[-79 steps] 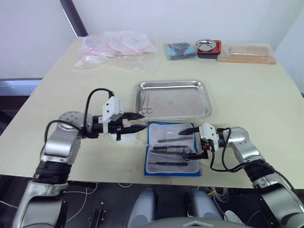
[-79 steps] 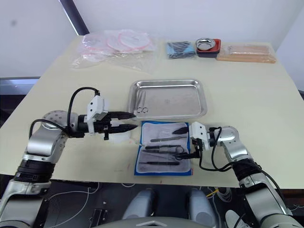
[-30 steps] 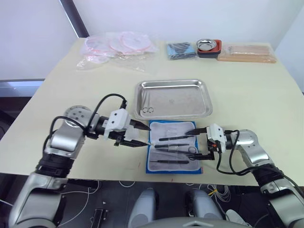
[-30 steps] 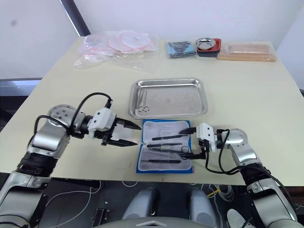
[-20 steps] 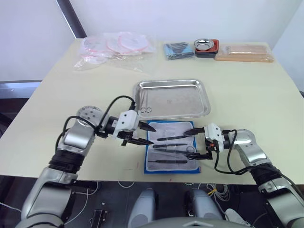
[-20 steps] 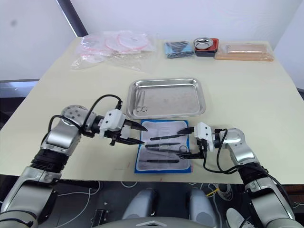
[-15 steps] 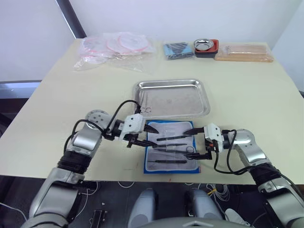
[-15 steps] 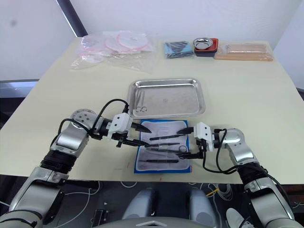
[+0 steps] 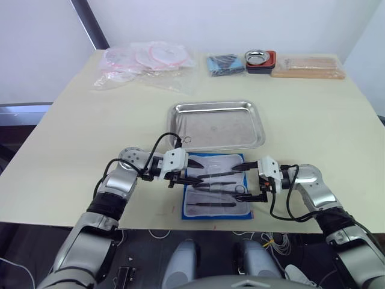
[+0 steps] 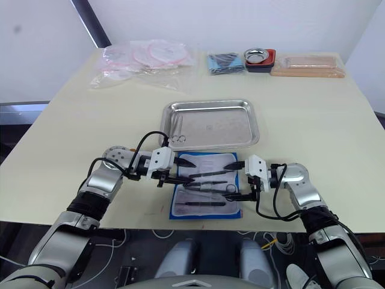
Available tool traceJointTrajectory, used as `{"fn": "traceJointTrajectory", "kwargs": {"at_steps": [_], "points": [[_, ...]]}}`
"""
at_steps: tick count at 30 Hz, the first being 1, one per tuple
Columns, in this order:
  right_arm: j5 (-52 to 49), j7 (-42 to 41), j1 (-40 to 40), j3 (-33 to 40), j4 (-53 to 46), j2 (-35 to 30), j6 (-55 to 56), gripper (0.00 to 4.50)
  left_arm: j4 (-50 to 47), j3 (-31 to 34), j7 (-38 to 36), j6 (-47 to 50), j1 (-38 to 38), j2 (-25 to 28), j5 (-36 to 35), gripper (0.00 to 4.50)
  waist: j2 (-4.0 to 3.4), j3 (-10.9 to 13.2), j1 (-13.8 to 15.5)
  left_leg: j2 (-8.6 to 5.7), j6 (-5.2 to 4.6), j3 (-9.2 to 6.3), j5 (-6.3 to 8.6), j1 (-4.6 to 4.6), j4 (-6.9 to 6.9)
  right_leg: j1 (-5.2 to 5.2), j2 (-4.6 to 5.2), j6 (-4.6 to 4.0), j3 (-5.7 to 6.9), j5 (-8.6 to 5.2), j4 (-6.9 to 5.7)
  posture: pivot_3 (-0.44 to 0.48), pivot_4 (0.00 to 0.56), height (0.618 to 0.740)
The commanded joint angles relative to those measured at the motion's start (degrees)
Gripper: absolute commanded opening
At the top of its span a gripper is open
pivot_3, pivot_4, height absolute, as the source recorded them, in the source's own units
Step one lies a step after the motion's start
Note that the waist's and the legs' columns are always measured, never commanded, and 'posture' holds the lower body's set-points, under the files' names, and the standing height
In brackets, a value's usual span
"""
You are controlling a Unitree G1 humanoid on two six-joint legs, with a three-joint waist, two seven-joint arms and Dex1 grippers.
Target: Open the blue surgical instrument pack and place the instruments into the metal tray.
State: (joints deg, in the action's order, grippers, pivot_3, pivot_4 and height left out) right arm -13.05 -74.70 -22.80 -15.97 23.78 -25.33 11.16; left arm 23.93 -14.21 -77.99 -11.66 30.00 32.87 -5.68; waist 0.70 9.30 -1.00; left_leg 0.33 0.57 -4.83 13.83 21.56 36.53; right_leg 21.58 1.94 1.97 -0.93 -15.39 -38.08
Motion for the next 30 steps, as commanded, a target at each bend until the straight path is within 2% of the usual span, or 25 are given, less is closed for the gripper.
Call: {"fn": "traceJointTrajectory", "kwargs": {"at_steps": [1, 2, 4, 12, 20, 30], "points": [[4.9, 0.5, 2.2, -3.5, 3.0, 0.1, -2.1, 4.50, 1.8, -0.9, 0.1, -0.4, 0.2, -0.4, 1.1, 1.36, 0.00, 0.0, 0.0, 0.01, 0.00, 0.00, 0.00, -0.01, 0.00, 0.00, -0.02, 0.00, 0.00, 0.00, 0.00, 0.000, 0.150, 0.740], [5.0, 0.5, 2.1, -3.6, 3.0, 0.2, -2.2, 4.50, 1.8, -0.8, 0.0, -0.3, 0.2, -0.5, 0.9, 0.77, 0.00, 0.0, 0.0, 0.03, 0.00, 0.00, 0.00, -0.01, 0.00, 0.00, -0.04, -0.01, 0.00, 0.00, 0.00, 0.000, 0.150, 0.740], [5.0, 0.5, 2.0, -3.6, 3.0, 0.4, -2.3, 4.50, 1.7, -0.8, -0.2, -0.2, 0.2, -0.5, 0.8, 0.05, 0.00, 0.0, -0.1, 0.04, 0.00, 0.00, 0.00, -0.02, 0.00, 0.00, -0.05, -0.01, 0.00, 0.00, 0.00, 0.000, 0.150, 0.740], [5.7, 0.3, 2.2, -3.9, 3.1, 0.7, -2.2, 4.50, -1.9, 0.5, 0.8, 3.4, 0.6, 0.3, 0.1, 0.05, 0.00, -0.1, -0.2, 0.09, 0.00, 0.00, 0.00, -0.05, 0.00, -0.01, -0.11, -0.06, 0.00, 0.03, -0.02, 0.000, 0.150, 0.740], [6.0, 0.2, 2.1, -4.0, 3.5, 0.7, -2.4, 4.50, -7.5, 1.2, 0.7, 7.3, 1.3, 3.3, 0.5, 0.05, 0.01, -0.1, -0.7, 0.12, 0.00, -0.03, 0.00, -0.02, 0.00, 0.00, -0.15, -0.07, 0.01, 0.04, -0.02, 0.000, 0.150, 0.740], [6.3, 0.1, 1.8, -4.3, 4.4, 1.3, -2.0, 4.50, -11.1, 2.1, 1.2, 7.4, -0.2, 6.2, 0.5, 0.05, 0.01, -0.1, -1.4, 0.14, 0.00, -0.03, 0.00, -0.01, -0.02, 0.02, -0.16, -0.08, 0.00, 0.03, -0.01, 0.000, 0.150, 0.740]]}}
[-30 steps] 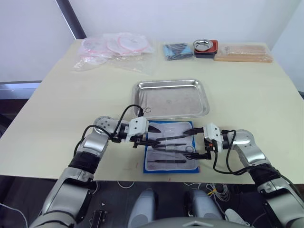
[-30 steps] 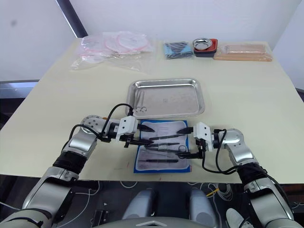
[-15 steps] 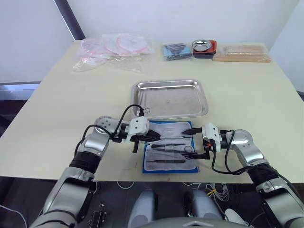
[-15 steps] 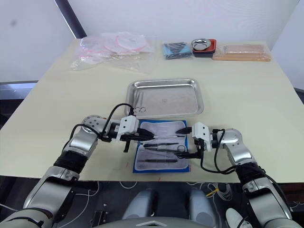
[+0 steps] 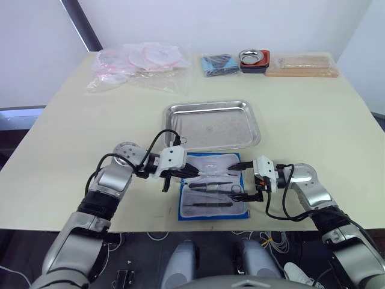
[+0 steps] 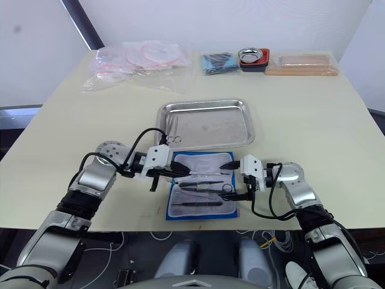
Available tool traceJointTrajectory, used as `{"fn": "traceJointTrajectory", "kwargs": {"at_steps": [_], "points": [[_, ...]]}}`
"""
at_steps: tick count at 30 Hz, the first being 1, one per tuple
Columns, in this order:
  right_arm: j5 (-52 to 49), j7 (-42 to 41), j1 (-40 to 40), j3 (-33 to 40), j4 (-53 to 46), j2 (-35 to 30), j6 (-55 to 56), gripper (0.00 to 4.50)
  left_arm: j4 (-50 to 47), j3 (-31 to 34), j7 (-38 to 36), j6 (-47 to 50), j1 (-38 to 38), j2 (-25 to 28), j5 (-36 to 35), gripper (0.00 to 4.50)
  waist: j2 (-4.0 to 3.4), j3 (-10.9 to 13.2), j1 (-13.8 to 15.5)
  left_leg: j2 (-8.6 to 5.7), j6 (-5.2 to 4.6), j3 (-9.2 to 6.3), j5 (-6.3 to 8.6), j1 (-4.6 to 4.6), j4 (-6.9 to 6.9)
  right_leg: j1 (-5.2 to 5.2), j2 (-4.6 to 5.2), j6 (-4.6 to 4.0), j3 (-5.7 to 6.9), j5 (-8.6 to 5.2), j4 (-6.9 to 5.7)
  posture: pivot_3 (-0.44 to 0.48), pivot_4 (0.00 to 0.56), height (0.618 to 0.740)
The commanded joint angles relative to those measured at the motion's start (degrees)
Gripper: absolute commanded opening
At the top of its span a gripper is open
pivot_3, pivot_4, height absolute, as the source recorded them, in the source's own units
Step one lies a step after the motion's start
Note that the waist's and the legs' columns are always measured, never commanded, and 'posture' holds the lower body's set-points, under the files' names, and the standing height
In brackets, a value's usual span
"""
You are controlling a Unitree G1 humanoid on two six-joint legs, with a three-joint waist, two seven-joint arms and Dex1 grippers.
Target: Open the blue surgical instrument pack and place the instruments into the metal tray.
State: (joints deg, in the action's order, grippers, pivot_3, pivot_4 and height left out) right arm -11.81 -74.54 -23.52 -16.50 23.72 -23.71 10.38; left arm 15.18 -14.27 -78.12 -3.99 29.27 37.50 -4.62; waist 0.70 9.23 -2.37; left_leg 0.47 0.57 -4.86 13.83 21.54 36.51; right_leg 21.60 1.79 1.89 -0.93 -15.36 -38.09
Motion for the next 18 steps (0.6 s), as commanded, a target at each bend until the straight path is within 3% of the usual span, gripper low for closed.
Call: {"fn": "traceJointTrajectory", "kwargs": {"at_steps": [1, 18], "points": [[5.0, -0.1, 2.5, -3.8, 4.4, -0.3, -1.3, 4.50, -2.7, 2.3, 1.4, -0.2, 0.3, 1.9, -0.6, 0.05, 0.00, 0.0, 0.0, 0.00, 0.00, 0.00, 0.00, 0.00, 0.00, 0.00, 0.00, 0.00, 0.00, 0.00, 0.00, 0.000, 0.150, 0.740], [5.2, -0.3, 2.4, -3.8, 4.9, -0.6, -1.1, 4.50, -8.5, 5.3, 0.3, 0.4, -2.5, 8.8, -3.2, 0.05, 0.00, 0.0, 0.0, 0.04, 0.00, 0.03, 0.00, -0.01, -0.01, 0.01, -0.02, -0.01, -0.02, 0.00, 0.01, 0.000, 0.150, 0.740]]}}
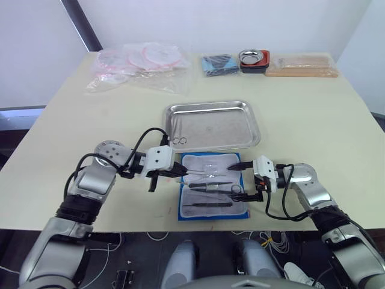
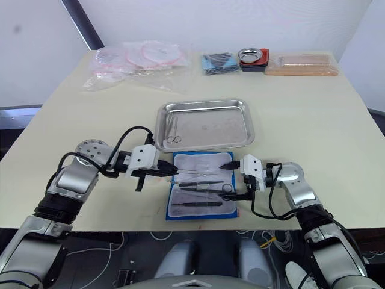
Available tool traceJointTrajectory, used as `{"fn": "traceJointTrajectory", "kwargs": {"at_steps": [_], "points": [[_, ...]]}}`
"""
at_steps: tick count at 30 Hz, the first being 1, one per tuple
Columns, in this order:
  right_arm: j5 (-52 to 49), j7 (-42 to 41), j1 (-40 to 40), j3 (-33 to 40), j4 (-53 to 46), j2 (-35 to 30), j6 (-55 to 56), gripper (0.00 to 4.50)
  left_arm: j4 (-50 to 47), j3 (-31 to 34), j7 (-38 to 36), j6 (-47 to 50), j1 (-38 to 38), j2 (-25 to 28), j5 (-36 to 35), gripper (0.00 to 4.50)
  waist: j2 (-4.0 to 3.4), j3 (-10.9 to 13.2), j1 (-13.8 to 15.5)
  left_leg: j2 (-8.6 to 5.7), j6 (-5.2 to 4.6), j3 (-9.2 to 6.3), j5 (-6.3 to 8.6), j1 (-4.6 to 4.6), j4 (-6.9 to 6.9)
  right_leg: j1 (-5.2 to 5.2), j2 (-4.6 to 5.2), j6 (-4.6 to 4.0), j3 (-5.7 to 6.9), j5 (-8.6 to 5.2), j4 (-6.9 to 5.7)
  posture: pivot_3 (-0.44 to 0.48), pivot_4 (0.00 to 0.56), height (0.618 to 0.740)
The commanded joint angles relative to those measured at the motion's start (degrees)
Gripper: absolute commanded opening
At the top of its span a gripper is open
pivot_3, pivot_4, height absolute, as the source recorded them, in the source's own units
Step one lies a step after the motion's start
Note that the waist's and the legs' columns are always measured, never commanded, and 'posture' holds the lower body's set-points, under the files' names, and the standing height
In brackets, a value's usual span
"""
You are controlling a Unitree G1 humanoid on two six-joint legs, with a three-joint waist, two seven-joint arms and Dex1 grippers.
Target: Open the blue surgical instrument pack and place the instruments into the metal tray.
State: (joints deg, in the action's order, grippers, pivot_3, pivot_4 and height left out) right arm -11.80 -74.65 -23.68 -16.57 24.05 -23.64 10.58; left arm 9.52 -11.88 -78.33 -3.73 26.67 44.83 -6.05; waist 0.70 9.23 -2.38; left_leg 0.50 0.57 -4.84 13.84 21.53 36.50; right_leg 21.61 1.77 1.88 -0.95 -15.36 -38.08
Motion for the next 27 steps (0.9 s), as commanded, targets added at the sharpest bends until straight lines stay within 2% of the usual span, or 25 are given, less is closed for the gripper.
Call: {"fn": "traceJointTrajectory", "kwargs": {"at_steps": [1, 27], "points": [[5.2, -0.1, 2.6, -3.7, 4.5, -0.6, -1.3, 4.50, -3.4, 3.1, 0.5, 0.2, 0.0, 1.8, -1.9, 0.05, 0.00, 0.0, 0.0, 0.00, 0.00, 0.00, 0.00, 0.00, 0.00, 0.00, 0.00, 0.00, 0.00, 0.00, 0.00, 0.000, 0.150, 0.740], [5.2, -0.3, 2.2, -4.3, 5.1, 0.1, -1.0, 4.50, -11.2, 8.3, -1.7, 2.9, -6.0, 12.2, -5.2, 0.05, 0.02, 0.0, -0.1, 0.10, 0.00, 0.04, 0.00, -0.02, -0.04, 0.03, -0.09, -0.01, -0.04, -0.01, 0.02, 0.000, 0.150, 0.740]]}}
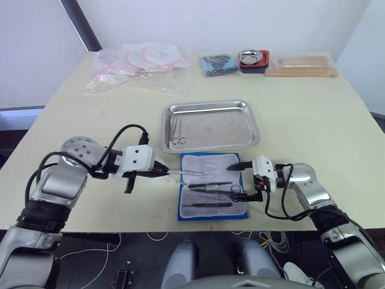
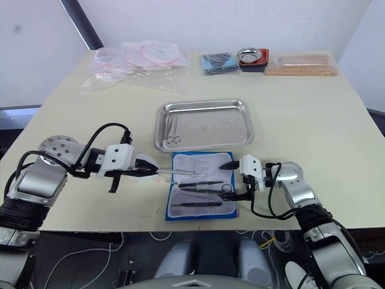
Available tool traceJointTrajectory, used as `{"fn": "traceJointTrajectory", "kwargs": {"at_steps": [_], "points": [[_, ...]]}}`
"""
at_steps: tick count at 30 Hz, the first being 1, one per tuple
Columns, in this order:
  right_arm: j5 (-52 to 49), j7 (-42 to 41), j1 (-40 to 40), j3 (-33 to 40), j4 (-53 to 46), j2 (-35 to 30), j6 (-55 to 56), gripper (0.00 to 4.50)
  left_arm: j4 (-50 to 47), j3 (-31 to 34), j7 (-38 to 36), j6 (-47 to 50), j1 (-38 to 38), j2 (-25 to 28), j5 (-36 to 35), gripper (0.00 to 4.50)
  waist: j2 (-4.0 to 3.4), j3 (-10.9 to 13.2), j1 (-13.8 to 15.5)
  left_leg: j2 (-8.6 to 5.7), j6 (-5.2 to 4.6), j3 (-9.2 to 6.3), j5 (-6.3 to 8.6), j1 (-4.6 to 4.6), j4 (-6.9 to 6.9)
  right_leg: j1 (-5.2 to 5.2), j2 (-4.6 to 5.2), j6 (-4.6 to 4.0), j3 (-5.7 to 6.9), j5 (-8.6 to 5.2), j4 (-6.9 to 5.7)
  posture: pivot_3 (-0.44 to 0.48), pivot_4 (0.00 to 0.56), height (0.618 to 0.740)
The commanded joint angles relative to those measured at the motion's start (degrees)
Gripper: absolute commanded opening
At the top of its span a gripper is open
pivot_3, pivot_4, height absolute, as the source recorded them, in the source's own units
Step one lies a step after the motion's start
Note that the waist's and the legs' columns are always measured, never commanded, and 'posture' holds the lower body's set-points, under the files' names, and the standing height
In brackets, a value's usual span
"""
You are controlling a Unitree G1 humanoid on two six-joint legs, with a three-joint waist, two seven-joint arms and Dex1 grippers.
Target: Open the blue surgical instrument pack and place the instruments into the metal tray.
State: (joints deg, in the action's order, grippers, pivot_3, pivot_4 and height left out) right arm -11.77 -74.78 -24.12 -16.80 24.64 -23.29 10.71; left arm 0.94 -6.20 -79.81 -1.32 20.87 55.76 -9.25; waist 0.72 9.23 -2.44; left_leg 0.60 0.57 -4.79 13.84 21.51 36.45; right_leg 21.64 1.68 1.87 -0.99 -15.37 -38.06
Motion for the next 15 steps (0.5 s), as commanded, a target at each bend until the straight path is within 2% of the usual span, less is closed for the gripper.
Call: {"fn": "traceJointTrajectory", "kwargs": {"at_steps": [1, 9, 15], "points": [[5.2, -0.2, 2.7, -4.1, 4.4, -0.2, -1.2, 4.50, -2.8, 2.9, -0.1, 0.7, -0.4, 1.5, -2.1, 0.05, 0.00, 0.0, 0.0, 0.00, 0.00, 0.00, 0.00, 0.00, 0.00, 0.00, 0.00, 0.00, 0.00, 0.00, 0.00, 0.000, 0.150, 0.740], [5.4, -0.5, 2.4, -4.2, 4.9, -0.3, -1.0, 4.50, -5.4, 6.3, 1.1, 4.5, -1.2, 2.0, -5.2, 0.05, 0.01, 0.0, 0.0, 0.02, 0.00, 0.00, 0.00, -0.02, -0.01, 0.00, -0.02, 0.00, 0.01, 0.00, 0.00, 0.000, 0.150, 0.740], [5.4, -0.6, 1.9, -4.3, 5.3, 0.1, -0.9, 4.50, -7.9, 7.7, 5.9, 10.9, -1.2, -0.7, -7.6, 0.05, 0.02, 0.0, 0.0, 0.02, 0.00, 0.03, 0.00, -0.04, -0.01, -0.02, -0.02, 0.04, -0.02, -0.02, -0.01, 0.000, 0.150, 0.740]]}}
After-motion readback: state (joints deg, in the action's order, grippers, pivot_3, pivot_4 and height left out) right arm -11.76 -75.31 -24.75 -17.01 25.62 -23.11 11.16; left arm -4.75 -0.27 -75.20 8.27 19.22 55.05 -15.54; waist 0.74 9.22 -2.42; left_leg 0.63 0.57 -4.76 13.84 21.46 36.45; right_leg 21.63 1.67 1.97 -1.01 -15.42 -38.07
